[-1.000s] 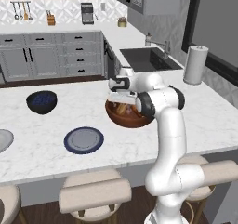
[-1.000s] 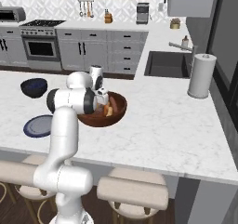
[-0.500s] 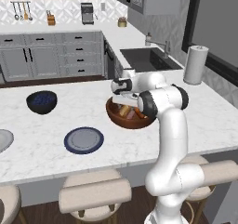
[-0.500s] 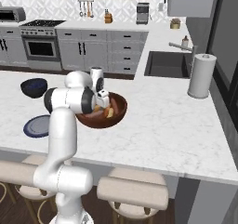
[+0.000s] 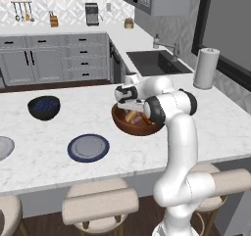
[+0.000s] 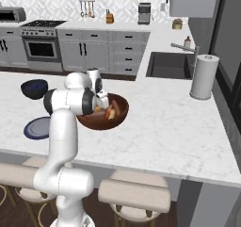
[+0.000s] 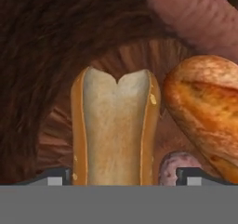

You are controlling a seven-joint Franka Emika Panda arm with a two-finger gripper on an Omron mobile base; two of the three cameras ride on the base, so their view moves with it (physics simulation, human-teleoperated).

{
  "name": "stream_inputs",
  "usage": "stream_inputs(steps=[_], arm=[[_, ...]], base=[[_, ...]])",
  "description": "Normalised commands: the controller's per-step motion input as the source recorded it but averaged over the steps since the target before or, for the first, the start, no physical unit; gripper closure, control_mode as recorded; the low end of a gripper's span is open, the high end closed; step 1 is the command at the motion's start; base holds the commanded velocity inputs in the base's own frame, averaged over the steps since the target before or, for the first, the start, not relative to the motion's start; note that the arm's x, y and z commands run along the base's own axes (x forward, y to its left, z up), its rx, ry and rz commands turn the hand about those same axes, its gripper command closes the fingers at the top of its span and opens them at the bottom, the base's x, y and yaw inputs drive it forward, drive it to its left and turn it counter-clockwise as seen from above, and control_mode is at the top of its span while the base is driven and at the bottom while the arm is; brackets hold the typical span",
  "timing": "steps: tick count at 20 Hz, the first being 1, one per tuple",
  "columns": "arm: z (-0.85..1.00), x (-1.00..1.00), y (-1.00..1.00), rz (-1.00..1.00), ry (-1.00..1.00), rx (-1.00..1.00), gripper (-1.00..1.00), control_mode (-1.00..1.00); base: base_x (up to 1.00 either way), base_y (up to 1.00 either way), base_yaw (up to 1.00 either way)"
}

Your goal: Place one bun and one sausage from the bowl on each plate.

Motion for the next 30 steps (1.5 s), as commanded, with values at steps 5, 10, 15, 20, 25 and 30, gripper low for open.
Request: stream_inputs(steps=[5, 10, 15, 20, 25, 30], arm=[[0.02, -0.38, 0.00, -0.02, -0.01, -0.01, 1.00, -1.00], [0.18, -0.67, 0.02, 0.00, -0.09, 0.00, 1.00, -1.00], [0.47, -0.76, 0.12, 0.00, -0.21, 0.01, 1.00, -1.00], [0.99, -0.49, 0.64, 0.00, -0.25, 0.02, 1.00, -1.00], [0.78, -0.38, 0.96, 0.00, -0.04, 0.00, 1.00, -1.00], [0.39, -0.31, 1.00, 0.00, 0.04, 0.00, 1.00, -1.00]], base=[[0.00, 0.00, 0.00], [0.00, 0.00, 0.00], [0.00, 0.00, 0.00], [0.00, 0.00, 0.00], [0.00, 0.00, 0.00], [0.00, 0.00, 0.00]])
